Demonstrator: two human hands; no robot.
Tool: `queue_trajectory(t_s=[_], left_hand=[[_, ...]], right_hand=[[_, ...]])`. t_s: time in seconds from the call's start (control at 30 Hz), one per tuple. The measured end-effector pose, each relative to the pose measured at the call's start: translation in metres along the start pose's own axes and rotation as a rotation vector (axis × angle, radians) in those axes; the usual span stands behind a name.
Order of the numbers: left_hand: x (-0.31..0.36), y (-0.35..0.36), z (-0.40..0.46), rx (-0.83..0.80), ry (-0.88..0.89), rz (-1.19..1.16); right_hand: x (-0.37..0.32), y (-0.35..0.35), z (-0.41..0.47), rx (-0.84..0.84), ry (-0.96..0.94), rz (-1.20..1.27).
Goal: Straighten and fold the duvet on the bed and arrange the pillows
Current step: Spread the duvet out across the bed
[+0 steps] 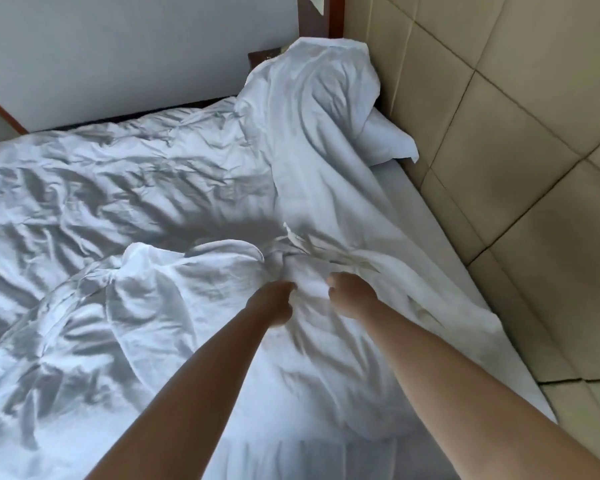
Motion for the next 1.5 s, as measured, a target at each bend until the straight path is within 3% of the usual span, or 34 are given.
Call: queue_trajectory(t_s=[0.2, 0.43, 0.6, 0.73, 0.83, 1.03, 1.13, 1.2, 1.37, 1.43, 1.5], left_hand=[[0.003, 0.006, 0.05, -0.049, -0.088, -0.043], [-0.007, -0.003, 0.119, 0.073, -0.116, -0.084], [-0.022, -0.001, 0.153, 0.141, -0.193, 0.031], [-0.03, -0.011, 0.165, 0.241, -0.275, -0.11], [-0.033, -0.025, 0.162, 0.352, -0.334, -0.184], [-0.021, -0.096, 0.141, 0.703, -0.305, -0.398], [-0.019, -0.125, 0.149, 0.711, -0.318, -0.429], [-0.018, -0.128, 0.165, 0.571, -0.331, -0.407], [-0.004, -0.104, 0.191, 0.349, -0.26, -0.248], [0.004, -0.09, 0.196, 0.274, -0.205, -0.242], [0.011, -0.081, 0.197, 0.255, -0.162, -0.247]], right_hand=[[0.011, -0.007, 0.066, -0.017, -0.085, -0.058], [0.031, 0.006, 0.124, 0.004, -0.023, -0.132], [0.036, 0.028, 0.16, -0.179, 0.062, -0.054], [0.031, 0.048, 0.159, -0.323, 0.073, 0.158], [0.029, 0.026, 0.156, -0.171, 0.039, 0.33], [0.014, -0.162, 0.15, 0.685, -0.004, 0.526], [0.027, -0.252, 0.153, 0.88, -0.047, 0.656], [0.035, -0.26, 0.17, 0.731, -0.031, 0.562], [0.078, -0.133, 0.184, 0.143, 0.277, 0.27], [0.092, -0.104, 0.181, 0.048, 0.317, 0.273], [0.103, -0.097, 0.176, 0.056, 0.345, 0.299]])
Point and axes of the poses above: each hand's wrist, its own z-axis towards the middle knuckle, its own y-axis out of the palm, x = y × z, the point moved 7 cm from there along z, towards the middle knuckle, and after that the axes turned 4 degrees about -x, right-handed, at the moved point
